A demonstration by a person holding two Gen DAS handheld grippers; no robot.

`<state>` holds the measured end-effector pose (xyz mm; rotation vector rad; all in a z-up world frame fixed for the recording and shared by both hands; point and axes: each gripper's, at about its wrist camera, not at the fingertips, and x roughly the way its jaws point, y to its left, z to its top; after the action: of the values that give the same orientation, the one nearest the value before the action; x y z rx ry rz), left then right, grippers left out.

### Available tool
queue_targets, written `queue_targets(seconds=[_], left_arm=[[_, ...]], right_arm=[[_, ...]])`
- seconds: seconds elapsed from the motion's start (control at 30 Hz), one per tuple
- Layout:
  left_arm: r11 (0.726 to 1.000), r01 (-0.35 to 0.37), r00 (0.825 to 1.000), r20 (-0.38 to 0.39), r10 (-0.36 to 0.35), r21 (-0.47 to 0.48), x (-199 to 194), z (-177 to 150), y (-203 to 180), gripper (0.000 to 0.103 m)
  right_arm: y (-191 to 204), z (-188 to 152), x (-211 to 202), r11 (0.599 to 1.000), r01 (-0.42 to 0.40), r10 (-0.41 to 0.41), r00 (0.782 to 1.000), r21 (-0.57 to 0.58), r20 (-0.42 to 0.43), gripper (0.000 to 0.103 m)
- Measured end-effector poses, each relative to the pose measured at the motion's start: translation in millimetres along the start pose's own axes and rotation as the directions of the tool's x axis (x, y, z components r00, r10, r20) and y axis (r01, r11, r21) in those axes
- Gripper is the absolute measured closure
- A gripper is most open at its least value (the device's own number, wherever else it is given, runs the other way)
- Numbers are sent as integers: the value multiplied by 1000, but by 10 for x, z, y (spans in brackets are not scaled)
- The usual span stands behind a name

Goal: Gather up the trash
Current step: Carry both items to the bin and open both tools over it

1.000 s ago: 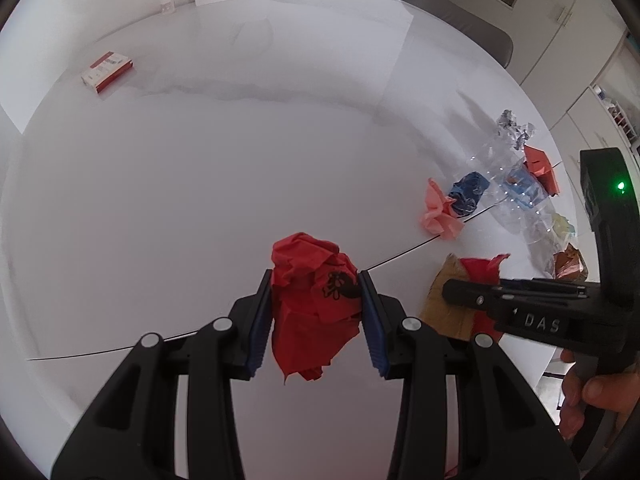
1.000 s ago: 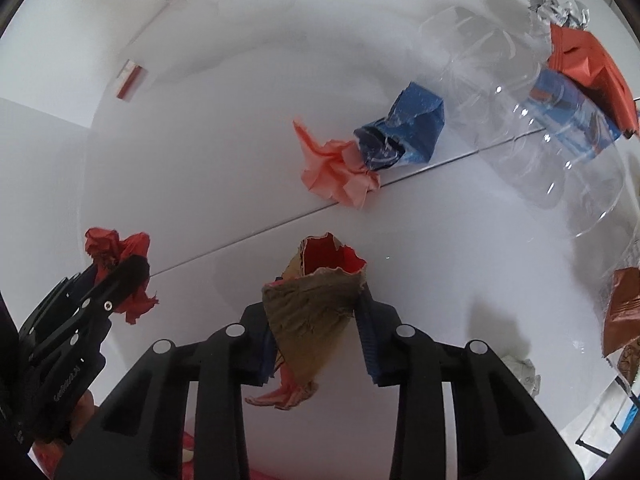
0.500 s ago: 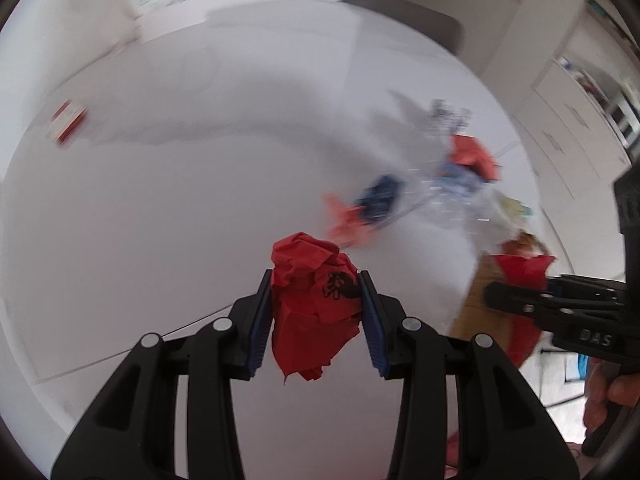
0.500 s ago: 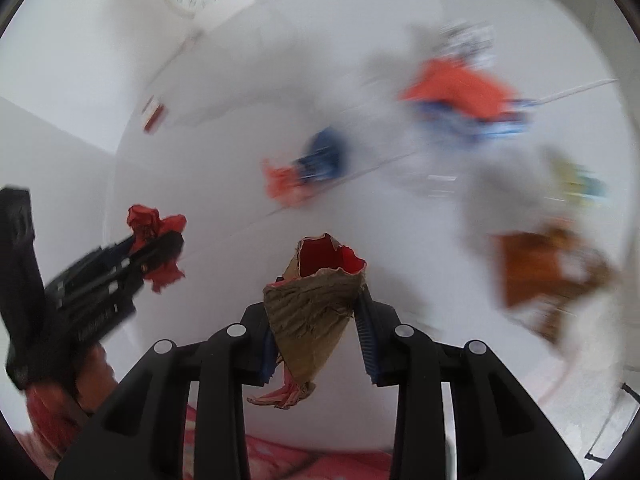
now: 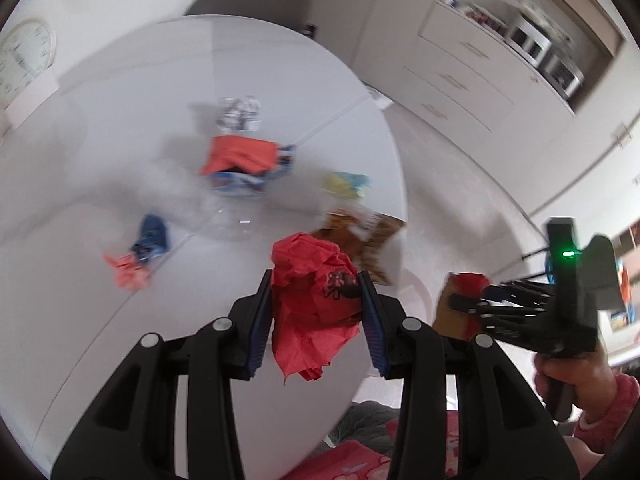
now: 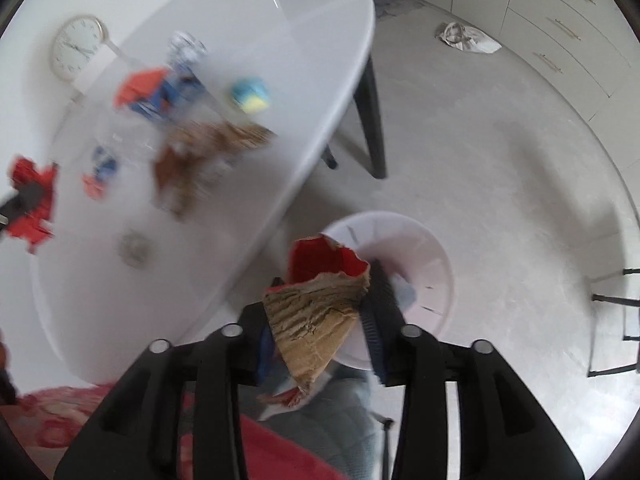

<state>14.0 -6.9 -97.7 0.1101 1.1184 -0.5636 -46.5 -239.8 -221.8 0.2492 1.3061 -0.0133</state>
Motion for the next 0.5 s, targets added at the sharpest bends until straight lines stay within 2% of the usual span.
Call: queue_targets(seconds=[0.03, 0.1, 0.13, 0.3, 0.5], left_arm=[[1000, 4, 1000, -7, -3, 17, 13, 7, -85, 63], [999, 5, 1000, -15, -4, 41, 43, 22, -214, 63], [998, 6, 1000, -20, -5, 55, 62, 19, -290, 63], [995, 23, 998, -59, -17, 97, 168, 3, -550, 63], [979, 74, 993, -107, -55, 188, 301, -18, -954, 63]], right_arm=[[-18, -8, 43, 1000, 13, -13, 1000, -3, -6, 32], [-45, -31, 85, 999, 40, -40, 999, 0, 3, 17], [-88, -38, 92, 999, 46, -46, 999, 8, 1, 14], [-236, -48, -3, 997, 61, -62, 998, 55, 16, 7], [-371, -41, -200, 983, 175, -178, 983, 56, 55, 6]])
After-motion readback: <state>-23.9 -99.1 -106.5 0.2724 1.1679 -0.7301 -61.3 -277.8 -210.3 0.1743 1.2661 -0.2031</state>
